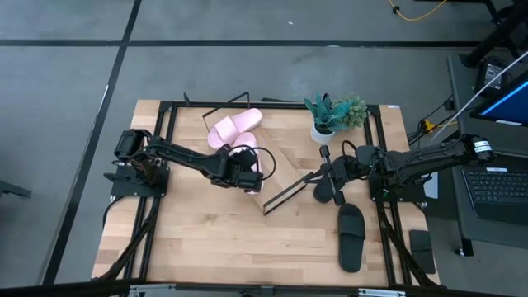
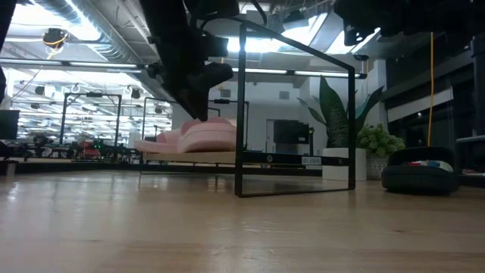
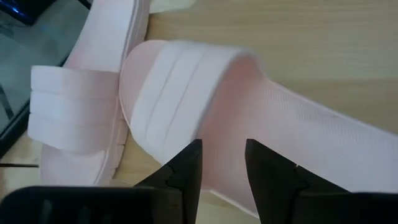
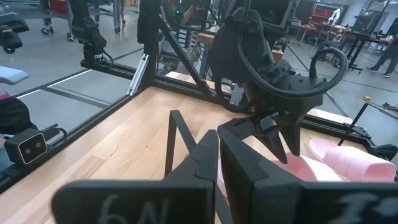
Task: Pick and place slides into the shelf
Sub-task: Put the pink slides on the shelf
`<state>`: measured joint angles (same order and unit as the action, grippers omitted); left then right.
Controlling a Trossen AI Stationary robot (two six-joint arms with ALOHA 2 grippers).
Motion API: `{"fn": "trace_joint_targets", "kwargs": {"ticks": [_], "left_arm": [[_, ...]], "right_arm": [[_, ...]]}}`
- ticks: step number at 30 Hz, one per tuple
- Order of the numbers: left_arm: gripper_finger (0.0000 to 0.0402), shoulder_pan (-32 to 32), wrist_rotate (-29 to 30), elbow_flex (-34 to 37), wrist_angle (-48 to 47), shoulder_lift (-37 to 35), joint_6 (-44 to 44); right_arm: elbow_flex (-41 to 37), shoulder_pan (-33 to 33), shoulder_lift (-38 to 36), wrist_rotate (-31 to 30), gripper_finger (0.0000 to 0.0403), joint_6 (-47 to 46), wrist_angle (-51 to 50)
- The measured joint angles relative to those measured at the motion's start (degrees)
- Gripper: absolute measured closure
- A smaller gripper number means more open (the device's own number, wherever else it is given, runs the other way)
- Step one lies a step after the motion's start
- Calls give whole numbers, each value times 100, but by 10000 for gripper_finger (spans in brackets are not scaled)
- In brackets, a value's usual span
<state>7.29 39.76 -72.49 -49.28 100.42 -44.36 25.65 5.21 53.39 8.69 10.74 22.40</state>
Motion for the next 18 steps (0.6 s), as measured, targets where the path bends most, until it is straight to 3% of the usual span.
{"fn": "trace_joint_targets", "kwargs": {"ticks": [6, 13, 18], "left_arm": [[288, 4, -12, -139, -364, 0, 67], [288, 152, 323, -978, -1200, -11, 278], [288, 427, 127, -1178, -1590, -17, 772]], "right_arm": [[0, 2, 0, 0, 382, -2, 1], [0, 2, 0, 0, 382, -2, 1], [0, 2, 0, 0, 382, -122, -17]]}}
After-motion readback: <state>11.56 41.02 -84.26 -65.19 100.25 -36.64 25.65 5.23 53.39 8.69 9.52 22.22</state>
